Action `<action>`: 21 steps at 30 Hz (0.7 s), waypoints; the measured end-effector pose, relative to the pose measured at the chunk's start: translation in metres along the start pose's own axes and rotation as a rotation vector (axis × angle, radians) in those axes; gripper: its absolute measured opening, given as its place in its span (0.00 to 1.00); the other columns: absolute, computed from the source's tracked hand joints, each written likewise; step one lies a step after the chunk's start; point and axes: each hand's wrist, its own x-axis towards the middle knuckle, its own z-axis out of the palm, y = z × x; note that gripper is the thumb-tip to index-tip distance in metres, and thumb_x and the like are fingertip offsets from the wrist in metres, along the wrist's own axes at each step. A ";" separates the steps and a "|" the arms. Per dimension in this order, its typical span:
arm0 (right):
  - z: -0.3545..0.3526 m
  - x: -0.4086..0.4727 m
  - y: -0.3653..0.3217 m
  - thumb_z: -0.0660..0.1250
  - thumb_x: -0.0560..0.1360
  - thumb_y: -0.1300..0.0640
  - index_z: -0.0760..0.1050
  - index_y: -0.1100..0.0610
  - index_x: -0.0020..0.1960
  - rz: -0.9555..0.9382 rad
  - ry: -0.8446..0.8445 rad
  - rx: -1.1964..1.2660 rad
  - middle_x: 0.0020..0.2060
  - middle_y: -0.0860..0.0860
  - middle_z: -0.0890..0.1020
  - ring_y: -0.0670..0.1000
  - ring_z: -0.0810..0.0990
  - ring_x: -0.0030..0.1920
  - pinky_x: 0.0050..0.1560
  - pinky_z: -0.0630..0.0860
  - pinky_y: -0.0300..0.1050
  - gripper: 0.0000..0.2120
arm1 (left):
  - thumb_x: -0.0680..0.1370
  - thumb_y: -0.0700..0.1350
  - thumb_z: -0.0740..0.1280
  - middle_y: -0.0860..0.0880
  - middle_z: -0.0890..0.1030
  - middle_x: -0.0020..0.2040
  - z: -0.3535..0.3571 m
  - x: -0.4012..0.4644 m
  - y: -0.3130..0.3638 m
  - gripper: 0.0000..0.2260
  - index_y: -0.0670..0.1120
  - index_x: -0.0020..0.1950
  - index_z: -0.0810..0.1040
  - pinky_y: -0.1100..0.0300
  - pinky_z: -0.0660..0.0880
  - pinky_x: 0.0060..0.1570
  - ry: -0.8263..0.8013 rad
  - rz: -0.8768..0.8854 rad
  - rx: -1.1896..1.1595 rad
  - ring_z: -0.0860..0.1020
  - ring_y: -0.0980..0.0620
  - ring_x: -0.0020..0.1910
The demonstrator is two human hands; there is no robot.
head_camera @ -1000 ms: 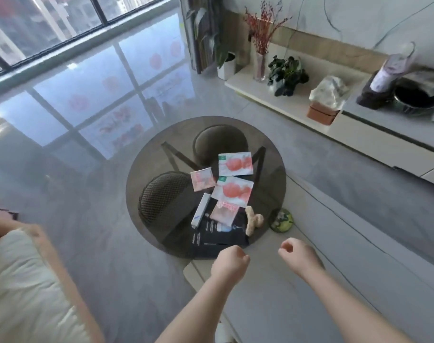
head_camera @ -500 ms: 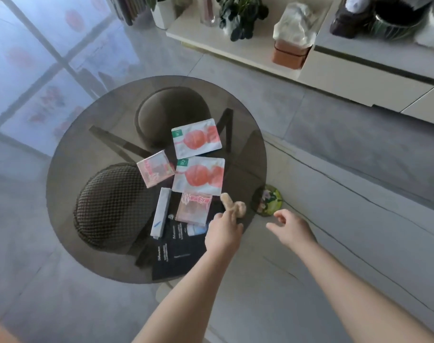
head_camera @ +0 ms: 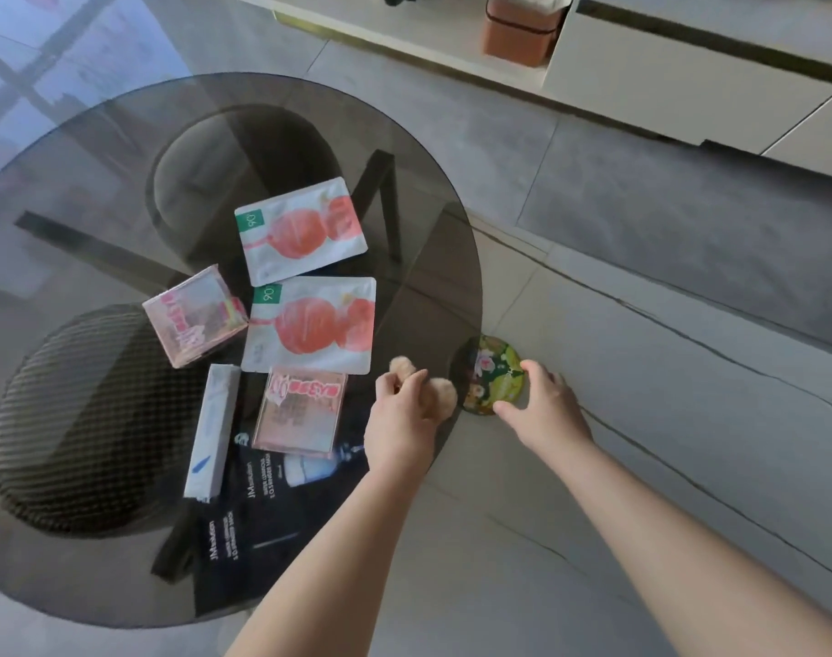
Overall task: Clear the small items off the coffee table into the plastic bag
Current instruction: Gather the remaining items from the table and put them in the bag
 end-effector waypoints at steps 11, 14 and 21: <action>0.038 0.041 0.000 0.71 0.72 0.47 0.59 0.59 0.73 0.183 0.045 0.203 0.68 0.60 0.68 0.60 0.67 0.68 0.65 0.68 0.52 0.37 | 0.73 0.46 0.68 0.54 0.63 0.69 0.014 0.001 -0.019 0.24 0.62 0.67 0.70 0.59 0.71 0.39 0.131 0.105 0.079 0.76 0.49 0.55; 0.042 0.041 0.005 0.73 0.70 0.47 0.67 0.62 0.66 0.235 0.069 0.253 0.62 0.61 0.73 0.61 0.72 0.63 0.60 0.73 0.52 0.32 | 0.73 0.45 0.68 0.55 0.63 0.70 0.014 0.000 -0.018 0.26 0.63 0.69 0.69 0.59 0.72 0.40 0.140 0.116 0.064 0.76 0.49 0.56; 0.040 0.019 0.036 0.75 0.69 0.51 0.66 0.64 0.63 0.413 0.134 0.473 0.61 0.61 0.74 0.61 0.75 0.60 0.55 0.74 0.51 0.30 | 0.74 0.45 0.68 0.53 0.61 0.72 0.015 -0.003 -0.015 0.28 0.62 0.72 0.65 0.59 0.71 0.42 0.122 0.128 0.061 0.75 0.50 0.59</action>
